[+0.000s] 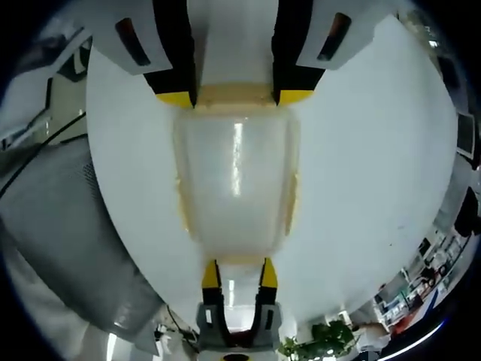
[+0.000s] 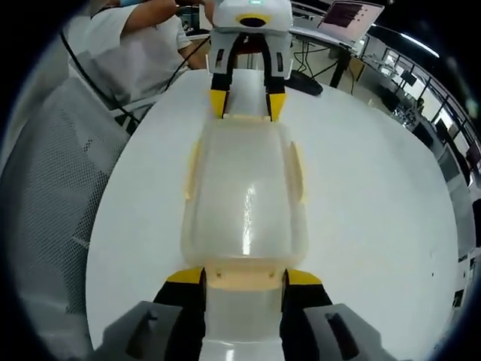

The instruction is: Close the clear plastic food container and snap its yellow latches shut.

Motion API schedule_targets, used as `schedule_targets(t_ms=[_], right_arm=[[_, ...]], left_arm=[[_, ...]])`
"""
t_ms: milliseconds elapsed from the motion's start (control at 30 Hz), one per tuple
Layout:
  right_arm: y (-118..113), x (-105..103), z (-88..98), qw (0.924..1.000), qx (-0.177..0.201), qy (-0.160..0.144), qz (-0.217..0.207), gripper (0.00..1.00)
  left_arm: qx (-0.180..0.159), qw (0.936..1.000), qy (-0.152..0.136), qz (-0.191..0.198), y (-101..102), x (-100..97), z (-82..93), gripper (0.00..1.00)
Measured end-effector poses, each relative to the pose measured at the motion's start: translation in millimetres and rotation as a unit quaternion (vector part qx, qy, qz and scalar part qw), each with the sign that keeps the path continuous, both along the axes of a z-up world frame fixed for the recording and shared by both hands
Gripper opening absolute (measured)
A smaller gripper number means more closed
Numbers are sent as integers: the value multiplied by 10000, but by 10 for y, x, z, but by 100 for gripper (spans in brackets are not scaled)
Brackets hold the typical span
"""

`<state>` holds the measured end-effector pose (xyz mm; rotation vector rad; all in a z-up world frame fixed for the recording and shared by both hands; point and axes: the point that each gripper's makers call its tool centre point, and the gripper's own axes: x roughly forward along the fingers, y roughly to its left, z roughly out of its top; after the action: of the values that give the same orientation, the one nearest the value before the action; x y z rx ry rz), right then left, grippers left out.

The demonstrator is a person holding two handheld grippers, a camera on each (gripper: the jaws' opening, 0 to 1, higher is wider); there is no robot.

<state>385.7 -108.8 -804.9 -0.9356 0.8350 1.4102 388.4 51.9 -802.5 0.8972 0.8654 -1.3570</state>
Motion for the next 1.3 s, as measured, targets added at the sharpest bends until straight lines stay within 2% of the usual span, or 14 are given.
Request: schedule_targets(t_ms=[100,600,700,800,1100,1300], right_arm=[[-5,-23,18,10000,10,76,-18,37],[12,-39,264,9998,199,-10,-43,37],[7,-54,335,9996,259,65,-81,37],[-19,-76,404,9997,253,51,-16,37],[-68,-91,651,9992,389,-47,5,37],[-124,-121,754,9992,380,-78,60,37]], left_arm=[[39,10000,44,-14,-6,-29,33,38],[-8,9999,-120,-57,15,-26,308,37],[-2,9998,-159,-71,18,-27,369,37],[-47,9999,-101,-29,-14,-68,465,37],[-11,9998,-198,-17,-70,-90,701,37],[1,9998,-220,11,-126,-135,787,37]])
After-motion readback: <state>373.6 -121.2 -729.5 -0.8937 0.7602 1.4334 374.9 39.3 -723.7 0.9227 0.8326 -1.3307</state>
